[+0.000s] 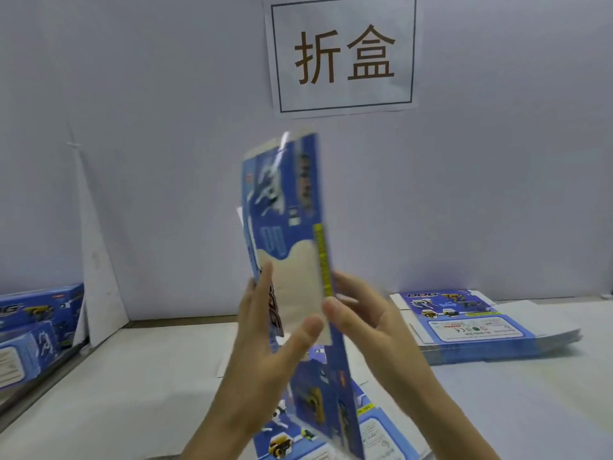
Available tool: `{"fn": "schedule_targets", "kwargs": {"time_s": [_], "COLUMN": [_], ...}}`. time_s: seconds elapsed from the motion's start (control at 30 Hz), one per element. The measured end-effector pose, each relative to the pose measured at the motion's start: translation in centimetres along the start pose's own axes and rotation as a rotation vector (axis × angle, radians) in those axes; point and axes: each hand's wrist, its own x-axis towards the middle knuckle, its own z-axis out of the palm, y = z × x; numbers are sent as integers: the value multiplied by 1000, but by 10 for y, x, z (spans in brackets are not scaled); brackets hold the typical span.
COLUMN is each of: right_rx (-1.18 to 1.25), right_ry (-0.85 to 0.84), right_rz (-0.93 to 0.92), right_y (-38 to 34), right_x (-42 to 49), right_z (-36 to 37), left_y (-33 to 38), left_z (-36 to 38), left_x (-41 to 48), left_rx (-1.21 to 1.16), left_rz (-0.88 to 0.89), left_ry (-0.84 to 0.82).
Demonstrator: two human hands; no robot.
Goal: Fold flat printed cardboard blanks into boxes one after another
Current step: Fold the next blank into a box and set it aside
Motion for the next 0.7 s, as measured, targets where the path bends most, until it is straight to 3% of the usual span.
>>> {"fn": "schedule_targets", "kwargs": {"time_s": [0.07,0.17,0.3,0.37,0.47,0.6,0.7], "right_rx": [-94,-182,-257,-168,-18,-165,-211], "right_ry": [-96,-122,189,237,188,190,130], "right_rz": [-41,-67,-119,-50,4,-154,-173], "right_y": [-2,-8,-3,-2,-2,-3,-3], "right_x": [-4,-5,2,4,4,2,1], "right_z": [4,-2,-14,-18,-23,-19,-17], "left_y": [-1,-5,-12,-13,-10,-6,-14], "left_z": [3,-4,-19,-23,-24,-22,-24], "left_x": [0,3,10,11,11,9,11], "left_rx": [-206,-352,-413,-449,-404,-197,-174], "left_rz": [-89,-206,-237,-221,-91,-1,21], "left_ry": [-46,55,50,38,41,-96,-58]}}
